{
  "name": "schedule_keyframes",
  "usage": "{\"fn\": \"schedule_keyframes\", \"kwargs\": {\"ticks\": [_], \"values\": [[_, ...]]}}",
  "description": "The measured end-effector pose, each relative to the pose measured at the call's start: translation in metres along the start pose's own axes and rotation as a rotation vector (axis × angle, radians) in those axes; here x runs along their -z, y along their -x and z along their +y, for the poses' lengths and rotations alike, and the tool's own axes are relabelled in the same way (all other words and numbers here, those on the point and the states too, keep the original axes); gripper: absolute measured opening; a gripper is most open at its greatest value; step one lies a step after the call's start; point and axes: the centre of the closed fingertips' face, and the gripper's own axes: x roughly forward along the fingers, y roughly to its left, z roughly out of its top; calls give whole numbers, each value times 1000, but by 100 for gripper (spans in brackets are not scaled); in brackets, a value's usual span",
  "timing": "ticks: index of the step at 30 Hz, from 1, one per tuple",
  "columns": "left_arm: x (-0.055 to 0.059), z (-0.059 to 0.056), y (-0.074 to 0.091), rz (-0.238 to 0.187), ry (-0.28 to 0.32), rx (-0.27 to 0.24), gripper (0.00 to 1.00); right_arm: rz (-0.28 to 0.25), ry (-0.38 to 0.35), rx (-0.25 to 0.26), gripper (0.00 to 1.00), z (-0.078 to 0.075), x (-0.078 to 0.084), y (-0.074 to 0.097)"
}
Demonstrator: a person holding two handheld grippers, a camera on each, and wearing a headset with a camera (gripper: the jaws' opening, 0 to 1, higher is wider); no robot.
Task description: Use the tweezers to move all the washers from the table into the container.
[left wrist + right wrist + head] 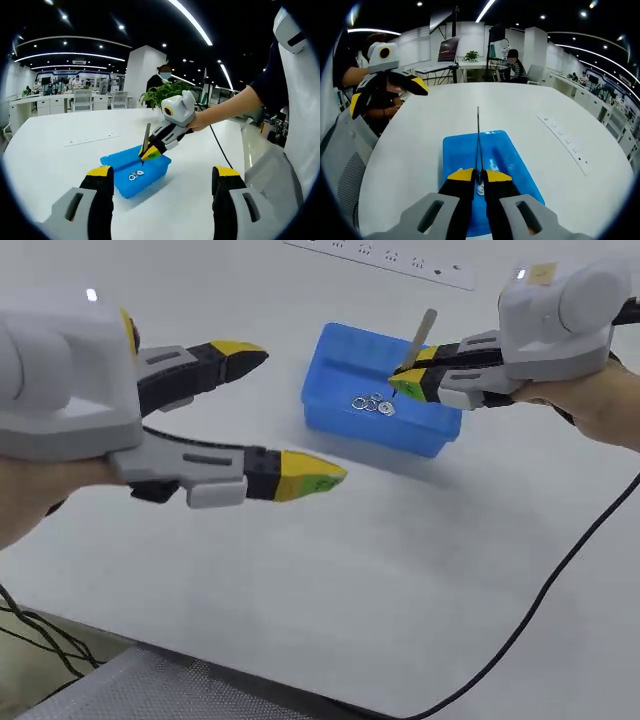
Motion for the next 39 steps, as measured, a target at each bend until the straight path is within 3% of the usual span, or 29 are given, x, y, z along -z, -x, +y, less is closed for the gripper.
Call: {"fn": "schedule_keyframes", "kwargs": {"ticks": [3, 6, 9, 13, 16, 18, 22, 26, 32, 39], "values": [[-18, 10, -20, -25, -28, 30, 83, -6, 7, 5, 8, 1, -6, 3], [-27, 15, -37, -17, -58, 54, 77, -10, 18, 6, 8, 5, -11, 5], [-33, 14, -54, -16, -67, 93, 75, -8, 40, -4, 8, 7, -13, 4], [-38, 17, -72, -15, -127, 113, 59, 10, 77, -23, 8, 16, -12, 2], [-40, 13, -81, -10, -124, 153, 55, 13, 88, -32, 8, 20, -12, 2], [-35, 10, -84, 34, -176, 185, 50, 16, 96, -39, 8, 23, -13, 3], [-28, 0, -84, 89, -242, 242, 29, 17, 128, -47, 8, 27, -15, 5], [-30, -6, -84, 96, -266, 260, 28, 25, 148, -52, 8, 30, -16, 6], [-34, -7, -80, 103, -329, 291, 17, 37, 177, -73, 8, 37, -15, 6], [-30, -3, -77, 148, -415, 288, 7, 44, 192, -78, 8, 38, -17, 8]]}}
